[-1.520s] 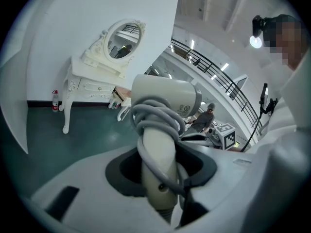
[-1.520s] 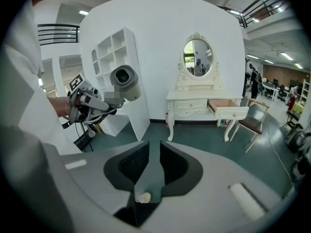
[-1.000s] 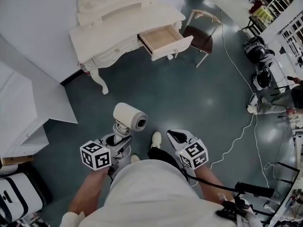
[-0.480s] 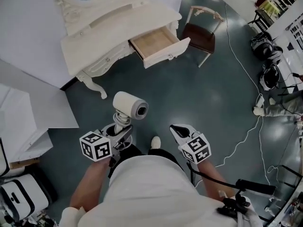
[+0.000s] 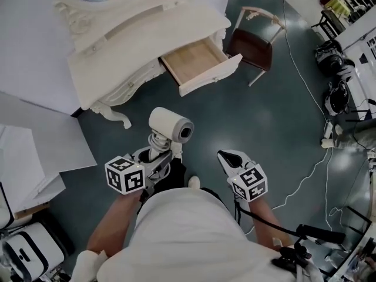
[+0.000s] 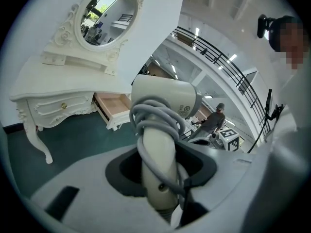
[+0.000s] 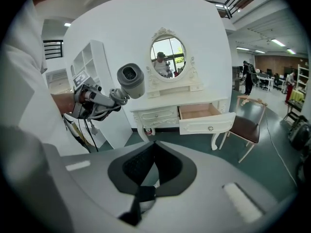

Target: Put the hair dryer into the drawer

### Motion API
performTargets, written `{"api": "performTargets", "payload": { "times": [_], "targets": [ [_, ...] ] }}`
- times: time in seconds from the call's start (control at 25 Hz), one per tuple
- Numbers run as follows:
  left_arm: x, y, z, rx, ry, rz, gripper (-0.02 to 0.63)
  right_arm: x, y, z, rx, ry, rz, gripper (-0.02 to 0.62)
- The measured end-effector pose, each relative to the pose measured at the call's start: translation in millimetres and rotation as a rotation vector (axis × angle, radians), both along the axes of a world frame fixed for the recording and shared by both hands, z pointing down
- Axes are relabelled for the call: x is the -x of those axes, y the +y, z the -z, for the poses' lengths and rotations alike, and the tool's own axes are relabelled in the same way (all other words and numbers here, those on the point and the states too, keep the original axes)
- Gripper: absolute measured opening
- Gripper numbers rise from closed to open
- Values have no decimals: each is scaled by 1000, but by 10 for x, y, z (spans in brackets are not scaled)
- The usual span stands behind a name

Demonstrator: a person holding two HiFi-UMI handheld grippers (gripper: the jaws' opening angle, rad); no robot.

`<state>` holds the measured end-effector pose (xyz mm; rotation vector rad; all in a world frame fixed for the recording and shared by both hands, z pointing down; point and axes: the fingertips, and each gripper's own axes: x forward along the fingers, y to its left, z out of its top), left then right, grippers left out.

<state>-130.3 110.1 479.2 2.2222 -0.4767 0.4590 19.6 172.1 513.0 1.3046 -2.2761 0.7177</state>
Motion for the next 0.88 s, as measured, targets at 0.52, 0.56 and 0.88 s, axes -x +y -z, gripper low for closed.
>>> {"api": "performTargets", "payload": {
  "times": [0.52, 0.56, 0.88],
  "targets": [
    [-405, -1908, -259, 20, -10, -136, 164, -214, -1752, 357, 0, 73, -116, 2],
    [-431, -2010, -316, 26, -19, -141, 164, -211, -1847, 354, 3, 73, -115, 2],
    [-947, -2571, -798, 57, -106, -142, 164, -663, -2430, 262, 5, 73, -95, 2]
  ]
}}
